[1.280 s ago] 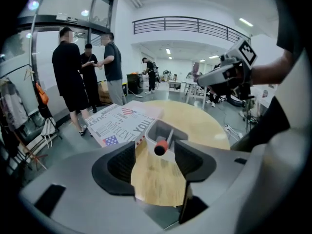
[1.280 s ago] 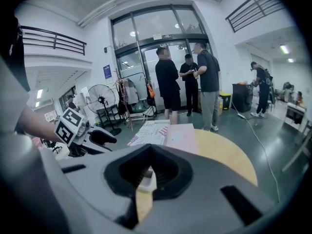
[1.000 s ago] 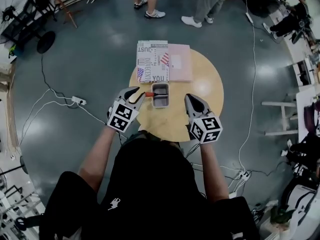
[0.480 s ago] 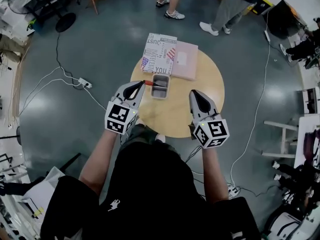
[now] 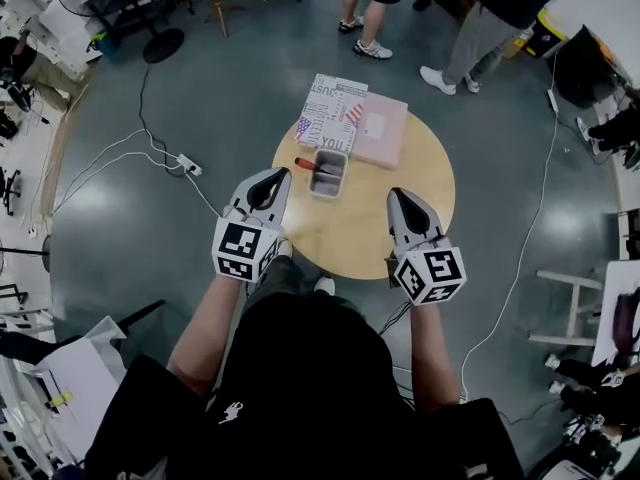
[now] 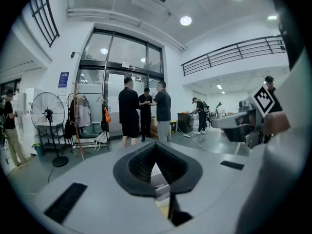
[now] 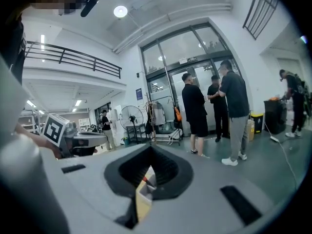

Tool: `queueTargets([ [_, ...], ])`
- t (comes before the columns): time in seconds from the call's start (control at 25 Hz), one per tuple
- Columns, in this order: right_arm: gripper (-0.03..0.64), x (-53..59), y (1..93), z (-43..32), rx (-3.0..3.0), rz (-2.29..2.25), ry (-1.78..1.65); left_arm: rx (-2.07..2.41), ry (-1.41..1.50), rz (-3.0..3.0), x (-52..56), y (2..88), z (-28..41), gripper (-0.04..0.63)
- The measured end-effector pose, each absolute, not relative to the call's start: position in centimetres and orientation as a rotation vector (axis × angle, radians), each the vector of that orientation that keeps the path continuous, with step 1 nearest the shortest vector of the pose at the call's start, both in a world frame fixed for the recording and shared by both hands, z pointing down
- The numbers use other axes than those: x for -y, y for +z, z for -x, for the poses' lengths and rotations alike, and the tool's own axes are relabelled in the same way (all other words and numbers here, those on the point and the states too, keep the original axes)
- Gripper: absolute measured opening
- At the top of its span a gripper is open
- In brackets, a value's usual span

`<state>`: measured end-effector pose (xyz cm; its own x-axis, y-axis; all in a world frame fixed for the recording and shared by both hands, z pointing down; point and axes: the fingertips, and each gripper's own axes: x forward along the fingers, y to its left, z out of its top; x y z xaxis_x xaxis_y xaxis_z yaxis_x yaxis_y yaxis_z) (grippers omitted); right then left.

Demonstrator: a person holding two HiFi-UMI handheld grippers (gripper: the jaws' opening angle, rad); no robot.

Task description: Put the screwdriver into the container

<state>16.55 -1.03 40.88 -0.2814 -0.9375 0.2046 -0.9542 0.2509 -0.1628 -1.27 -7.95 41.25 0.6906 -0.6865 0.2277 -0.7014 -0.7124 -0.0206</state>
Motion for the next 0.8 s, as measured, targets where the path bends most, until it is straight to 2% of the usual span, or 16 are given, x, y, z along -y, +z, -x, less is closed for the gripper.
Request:
queueTargets([
  [0.8, 0.002, -0.3, 37.3, -18.0, 2.481, -1.891, 0.257, 1.236, 0.237, -2.899, 6.7, 37.4, 0.0, 0.003],
])
